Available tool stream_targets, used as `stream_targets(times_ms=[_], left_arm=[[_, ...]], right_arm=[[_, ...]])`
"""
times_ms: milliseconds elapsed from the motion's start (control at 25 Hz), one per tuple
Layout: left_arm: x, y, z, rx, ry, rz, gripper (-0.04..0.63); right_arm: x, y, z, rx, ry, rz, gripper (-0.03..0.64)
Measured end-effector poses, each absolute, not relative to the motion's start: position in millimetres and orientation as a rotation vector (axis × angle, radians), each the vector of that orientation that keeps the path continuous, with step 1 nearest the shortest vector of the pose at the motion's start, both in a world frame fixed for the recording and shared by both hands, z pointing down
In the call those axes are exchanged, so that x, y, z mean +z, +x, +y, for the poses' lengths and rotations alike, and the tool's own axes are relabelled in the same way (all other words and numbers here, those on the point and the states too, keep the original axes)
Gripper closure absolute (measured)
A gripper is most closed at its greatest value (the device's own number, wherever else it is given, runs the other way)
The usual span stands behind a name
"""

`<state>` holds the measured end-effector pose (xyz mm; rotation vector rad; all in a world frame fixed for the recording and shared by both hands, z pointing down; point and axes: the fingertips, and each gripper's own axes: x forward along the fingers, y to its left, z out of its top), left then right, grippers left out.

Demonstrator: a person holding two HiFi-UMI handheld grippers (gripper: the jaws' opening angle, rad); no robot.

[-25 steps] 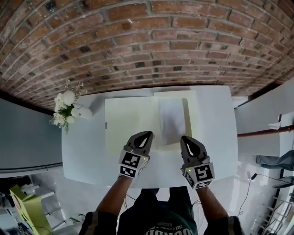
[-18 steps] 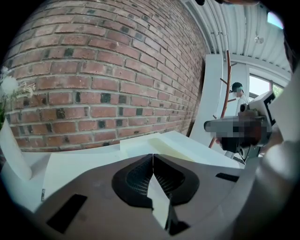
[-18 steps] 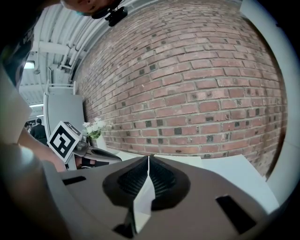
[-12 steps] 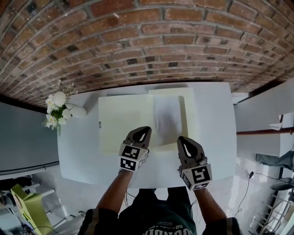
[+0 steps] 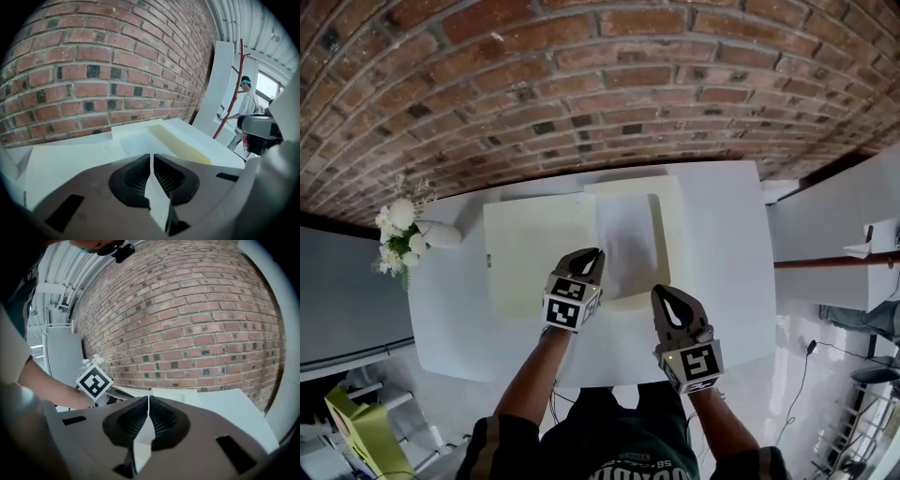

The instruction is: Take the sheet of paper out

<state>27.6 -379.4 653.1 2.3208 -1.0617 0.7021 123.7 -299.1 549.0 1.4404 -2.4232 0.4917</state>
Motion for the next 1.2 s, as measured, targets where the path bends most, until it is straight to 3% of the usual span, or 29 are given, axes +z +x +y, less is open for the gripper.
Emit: stream_targets(times_ms=[200,320,1200], left_arm=[[674.8,28.4,-385.7,0.739,2.252,-1.048,0.581],[685.6,30.4,-385.9,0.747,2.210,-1.020,0.489],[740.7,28.8,-393.6,0.742,1.875,-1.009,0.488]], right_arm=[[553.3,129.1,-296.2,0.497,1.437,-2.406,0.547],[555.7,131.0,-295.1,0.505,1.438,-2.413,0.548],[565.9,149.6,-288.9,0.548,1.427,-2.391,0.546]])
